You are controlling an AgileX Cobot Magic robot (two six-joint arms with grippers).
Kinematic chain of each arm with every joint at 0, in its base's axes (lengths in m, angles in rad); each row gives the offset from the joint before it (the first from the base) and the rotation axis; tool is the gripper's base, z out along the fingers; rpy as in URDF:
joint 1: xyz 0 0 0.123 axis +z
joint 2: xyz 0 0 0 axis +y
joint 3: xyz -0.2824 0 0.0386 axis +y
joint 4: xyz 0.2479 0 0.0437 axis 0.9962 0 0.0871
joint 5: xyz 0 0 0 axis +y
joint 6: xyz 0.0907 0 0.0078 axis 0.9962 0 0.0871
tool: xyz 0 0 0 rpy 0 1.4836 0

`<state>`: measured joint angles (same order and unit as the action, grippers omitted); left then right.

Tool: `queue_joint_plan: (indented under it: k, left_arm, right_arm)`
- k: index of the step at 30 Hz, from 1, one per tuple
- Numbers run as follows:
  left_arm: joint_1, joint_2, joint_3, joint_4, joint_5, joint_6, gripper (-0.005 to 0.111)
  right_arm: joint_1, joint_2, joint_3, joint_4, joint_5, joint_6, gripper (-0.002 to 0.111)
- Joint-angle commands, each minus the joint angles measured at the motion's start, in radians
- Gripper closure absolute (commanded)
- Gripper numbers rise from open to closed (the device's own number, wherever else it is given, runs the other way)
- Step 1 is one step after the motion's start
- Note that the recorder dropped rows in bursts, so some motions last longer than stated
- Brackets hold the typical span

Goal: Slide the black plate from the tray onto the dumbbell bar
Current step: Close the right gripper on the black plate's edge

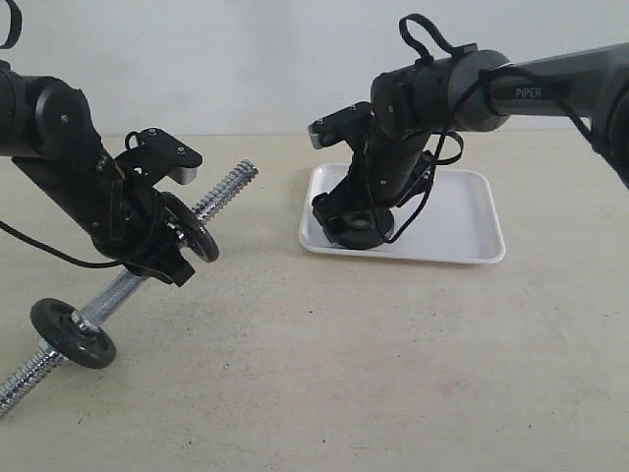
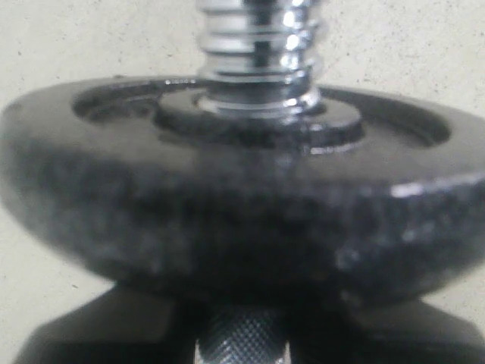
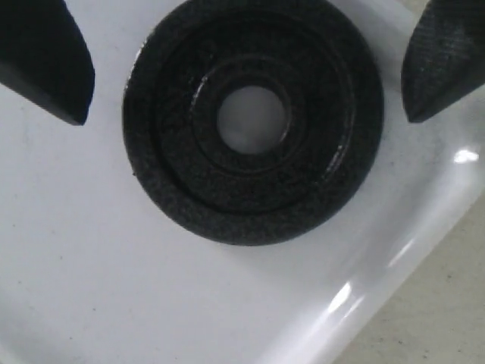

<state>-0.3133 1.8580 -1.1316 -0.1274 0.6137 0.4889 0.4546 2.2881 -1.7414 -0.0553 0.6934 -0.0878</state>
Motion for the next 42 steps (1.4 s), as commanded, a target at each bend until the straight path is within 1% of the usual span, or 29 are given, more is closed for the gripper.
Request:
queue_joint_plan:
  k: [1,8,21,30,42]
  left_arm:
    - [0.001,-0.049,-0.027,-0.019,-0.021,0.001,0.102]
    - [0.001,-0.049,-0.027,-0.019,-0.021,0.001,0.102]
    - [0.001,-0.049,-0.027,-0.019,-0.021,0.001,0.102]
    - [0.001,-0.049,-0.027,-0.019,-0.021,0.003,0.102]
    - [0.001,-0.049,-0.027,-0.019,-0.021,0.006,0.102]
  right_arm:
    - [-0.018,0.017,-0.005,0.002,-0.005,0.008,0.010]
    - [-0.018,0.016,-0.005,0.047,-0.076,0.008,0.010]
    - [-0.018,0.030,-0.005,0.055,-0.086,0.005,0.010]
    - [-0.017,0.071,-0.005,0.062,-0.071,0.006,0.010]
    - [-0.017,0.076,-0.005,0.043,0.032,0.021,0.010]
